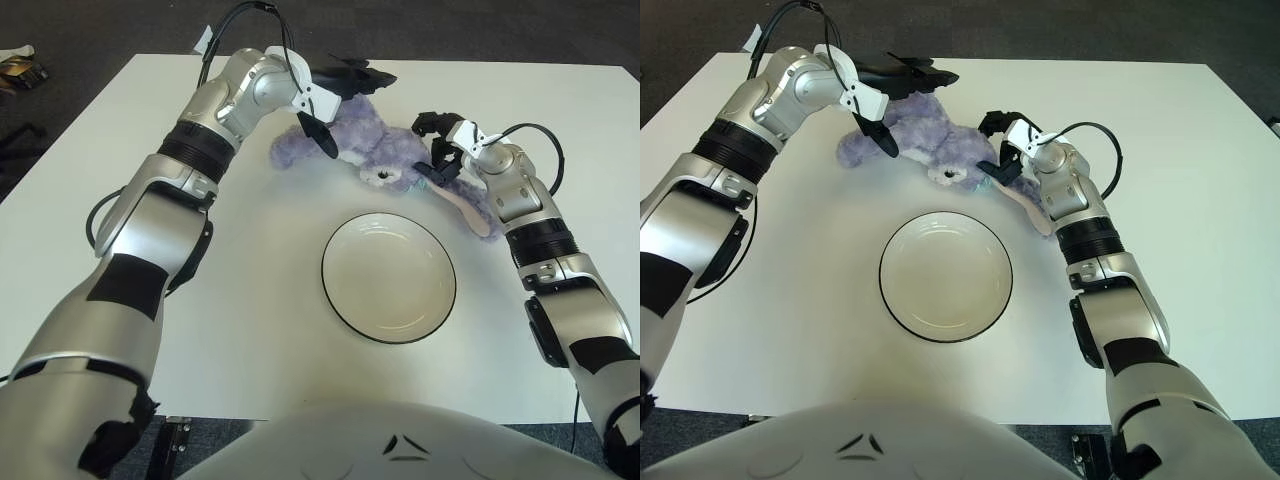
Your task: Put the doll into the plate.
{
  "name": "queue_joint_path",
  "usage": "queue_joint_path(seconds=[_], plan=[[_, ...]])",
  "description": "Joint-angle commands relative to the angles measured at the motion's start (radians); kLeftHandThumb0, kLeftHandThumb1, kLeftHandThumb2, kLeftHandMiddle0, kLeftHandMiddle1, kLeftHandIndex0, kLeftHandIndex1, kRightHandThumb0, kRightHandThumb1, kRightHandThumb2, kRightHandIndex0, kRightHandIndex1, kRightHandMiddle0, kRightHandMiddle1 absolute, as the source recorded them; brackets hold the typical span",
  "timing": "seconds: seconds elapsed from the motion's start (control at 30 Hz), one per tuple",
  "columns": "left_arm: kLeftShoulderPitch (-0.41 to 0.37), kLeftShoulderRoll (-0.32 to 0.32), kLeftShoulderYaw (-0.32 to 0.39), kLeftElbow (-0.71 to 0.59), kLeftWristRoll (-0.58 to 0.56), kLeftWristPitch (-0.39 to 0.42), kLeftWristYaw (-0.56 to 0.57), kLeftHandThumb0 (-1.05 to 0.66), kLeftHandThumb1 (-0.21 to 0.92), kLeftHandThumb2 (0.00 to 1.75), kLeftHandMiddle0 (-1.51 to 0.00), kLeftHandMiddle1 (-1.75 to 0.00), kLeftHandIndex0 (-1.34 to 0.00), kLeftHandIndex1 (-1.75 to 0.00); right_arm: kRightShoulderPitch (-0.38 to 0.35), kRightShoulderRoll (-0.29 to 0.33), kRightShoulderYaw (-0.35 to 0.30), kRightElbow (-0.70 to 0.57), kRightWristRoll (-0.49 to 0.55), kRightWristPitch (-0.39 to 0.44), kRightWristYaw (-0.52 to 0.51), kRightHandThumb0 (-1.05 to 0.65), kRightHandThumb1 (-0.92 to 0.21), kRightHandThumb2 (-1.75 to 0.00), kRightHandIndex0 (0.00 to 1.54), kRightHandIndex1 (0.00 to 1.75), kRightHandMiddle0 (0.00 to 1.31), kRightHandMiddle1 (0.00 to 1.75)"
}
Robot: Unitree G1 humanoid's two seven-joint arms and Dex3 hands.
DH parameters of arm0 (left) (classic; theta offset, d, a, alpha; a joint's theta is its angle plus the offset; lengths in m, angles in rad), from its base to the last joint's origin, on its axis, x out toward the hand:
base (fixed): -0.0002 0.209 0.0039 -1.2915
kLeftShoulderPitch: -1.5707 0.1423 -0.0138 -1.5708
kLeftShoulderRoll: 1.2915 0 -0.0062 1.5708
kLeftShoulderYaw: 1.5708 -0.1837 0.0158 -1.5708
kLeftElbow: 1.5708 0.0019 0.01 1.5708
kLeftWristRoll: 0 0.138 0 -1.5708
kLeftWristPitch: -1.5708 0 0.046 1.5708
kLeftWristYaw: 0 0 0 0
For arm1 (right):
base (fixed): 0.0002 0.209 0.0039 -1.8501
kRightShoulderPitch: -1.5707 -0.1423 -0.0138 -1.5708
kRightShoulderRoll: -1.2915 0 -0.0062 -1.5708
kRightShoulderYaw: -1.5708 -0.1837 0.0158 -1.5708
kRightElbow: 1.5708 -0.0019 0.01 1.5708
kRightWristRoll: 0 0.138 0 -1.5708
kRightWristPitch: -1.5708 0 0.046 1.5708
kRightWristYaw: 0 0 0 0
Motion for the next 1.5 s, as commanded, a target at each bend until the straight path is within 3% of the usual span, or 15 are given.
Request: queue_joint_path(seconds=[0.0, 0.33, 0.47, 0.6, 1.03, 1.47], plan=[[-0.011, -0.02, -0.02, 0.019, 0.036, 0.042, 0.04, -0.88, 0.61, 0.26, 0.0, 0.0, 0.0, 0.0, 0.013, -0.006, -0.003, -0.033, 0.007, -0.022, 0.006, 0.54, -0.15, -1.51, 0.74, 1.75, 0.92, 1.75], [0.025, -0.053, -0.068, 0.001, 0.155, 0.154, 0.222, -0.83, 0.58, 0.26, 0.0, 0.0, 0.0, 0.0, 0.031, -0.024, 0.019, -0.088, -0.019, -0.024, 0.014, 0.54, -0.14, -1.52, 0.75, 1.75, 0.92, 1.75], [0.013, -0.107, -0.114, 0.116, 0.212, 0.2, 0.349, -0.81, 0.57, 0.26, 0.0, 0.0, 0.0, 0.0, 0.036, -0.024, 0.02, -0.104, -0.017, -0.015, 0.023, 0.54, -0.14, -1.52, 0.75, 1.75, 0.92, 1.75], [-0.002, -0.133, -0.13, 0.187, 0.229, 0.236, 0.408, -0.81, 0.56, 0.27, 0.0, 0.0, 0.0, 0.0, 0.041, -0.025, 0.02, -0.123, -0.014, 0.0, 0.038, 0.54, -0.14, -1.52, 0.75, 1.75, 0.92, 1.75], [-0.022, -0.178, -0.169, 0.28, 0.24, 0.291, 0.424, -0.87, 0.59, 0.28, 0.0, 0.0, 0.0, 0.0, 0.068, -0.02, -0.001, -0.204, 0.013, 0.047, 0.063, 0.54, -0.14, -1.52, 0.75, 1.75, 0.92, 1.75], [-0.028, -0.232, -0.196, 0.36, 0.231, 0.325, 0.404, -0.93, 0.68, 0.2, 0.0, 0.0, 0.0, 0.0, 0.091, -0.024, -0.017, -0.281, 0.007, 0.083, 0.056, 0.55, -0.13, -1.54, 0.76, 1.75, 0.93, 1.75]])
